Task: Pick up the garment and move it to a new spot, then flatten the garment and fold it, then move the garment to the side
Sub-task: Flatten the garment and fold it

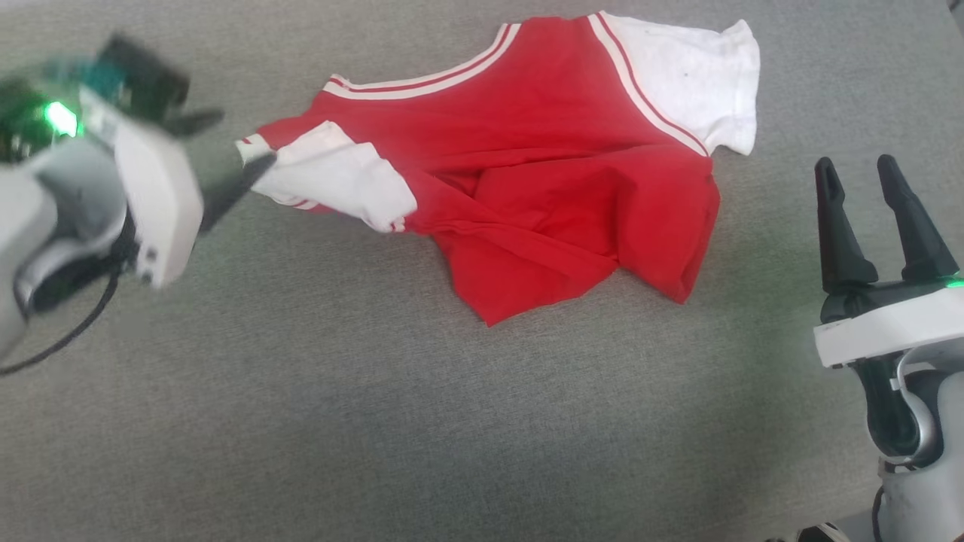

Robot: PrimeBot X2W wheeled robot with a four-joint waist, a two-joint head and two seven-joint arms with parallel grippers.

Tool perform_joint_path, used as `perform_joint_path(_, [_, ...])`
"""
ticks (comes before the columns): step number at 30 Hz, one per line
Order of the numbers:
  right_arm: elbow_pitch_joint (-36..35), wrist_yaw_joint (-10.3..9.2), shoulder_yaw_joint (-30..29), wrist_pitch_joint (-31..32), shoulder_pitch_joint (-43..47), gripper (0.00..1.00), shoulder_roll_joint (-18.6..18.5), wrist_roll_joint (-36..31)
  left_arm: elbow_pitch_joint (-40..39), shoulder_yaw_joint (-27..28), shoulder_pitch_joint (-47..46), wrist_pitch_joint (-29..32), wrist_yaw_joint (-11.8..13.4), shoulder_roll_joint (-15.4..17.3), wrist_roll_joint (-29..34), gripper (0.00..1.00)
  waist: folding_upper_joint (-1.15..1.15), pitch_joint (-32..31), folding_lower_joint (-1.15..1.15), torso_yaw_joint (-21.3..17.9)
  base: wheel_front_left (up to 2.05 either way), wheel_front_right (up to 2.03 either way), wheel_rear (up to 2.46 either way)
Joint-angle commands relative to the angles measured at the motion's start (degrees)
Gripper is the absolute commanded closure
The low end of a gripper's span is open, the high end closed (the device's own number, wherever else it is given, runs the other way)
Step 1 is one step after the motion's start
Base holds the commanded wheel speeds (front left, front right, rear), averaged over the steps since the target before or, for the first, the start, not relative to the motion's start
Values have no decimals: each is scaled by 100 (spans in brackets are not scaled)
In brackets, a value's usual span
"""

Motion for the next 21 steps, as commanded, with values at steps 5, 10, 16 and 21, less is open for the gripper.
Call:
perform_joint_path(5, [-69,3,21,25,56,0,95,-12,-123,1,-631,990,-9,-371,-1047,0,0,31,0,34,0,0,0])
perform_joint_path(10, [-34,3,112,-32,-56,0,164,34,714,14,-987,2237,45,-1043,-1837,0,0,174,0,-58,0,0,0])
perform_joint_path(16, [77,3,132,-143,-122,0,228,104,1574,8,-972,3247,161,-1596,-1968,0,0,314,0,-241,0,0,0])
perform_joint_path(21, [174,3,122,-242,-110,0,238,126,1764,4,-827,3471,49,-1689,-1925,61,0,358,0,-309,0,0,0])
